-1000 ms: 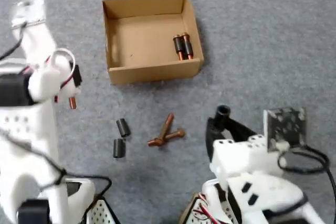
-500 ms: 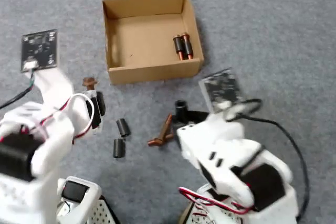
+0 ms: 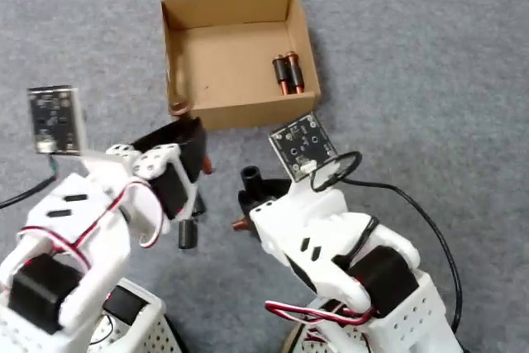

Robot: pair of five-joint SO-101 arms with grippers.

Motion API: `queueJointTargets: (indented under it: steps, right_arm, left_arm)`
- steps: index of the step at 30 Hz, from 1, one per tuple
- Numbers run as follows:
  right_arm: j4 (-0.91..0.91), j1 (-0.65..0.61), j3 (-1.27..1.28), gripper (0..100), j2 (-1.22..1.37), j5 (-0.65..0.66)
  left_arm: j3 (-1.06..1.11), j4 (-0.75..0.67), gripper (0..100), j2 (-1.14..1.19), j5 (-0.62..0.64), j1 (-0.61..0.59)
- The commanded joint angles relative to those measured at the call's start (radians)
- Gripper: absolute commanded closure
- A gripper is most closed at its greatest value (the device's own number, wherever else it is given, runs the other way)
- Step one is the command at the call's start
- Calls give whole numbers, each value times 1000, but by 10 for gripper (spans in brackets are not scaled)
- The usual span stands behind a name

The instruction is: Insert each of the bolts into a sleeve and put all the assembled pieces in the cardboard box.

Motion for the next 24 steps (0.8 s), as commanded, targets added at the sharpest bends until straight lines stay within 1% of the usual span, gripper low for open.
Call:
queueJointTargets:
  steps: [1,8,12,14,20,24]
  right_arm:
    - [-23,-12,1,998,1,9]
    - [-23,-22,35,998,-4,9]
    - [-31,-131,41,998,-79,6]
    - [-35,-160,44,998,-137,5]
    - [-58,-166,168,998,-280,9]
    - [-104,-165,234,998,-361,9]
  left_arm:
    - [35,-74,982,-28,-20,40]
    - [41,-66,982,-12,-20,41]
    - [55,-66,982,-13,-20,43]
    - [80,-66,982,-19,-20,43]
    - [89,-68,982,-19,-20,46]
    - [87,-66,982,-19,-17,46]
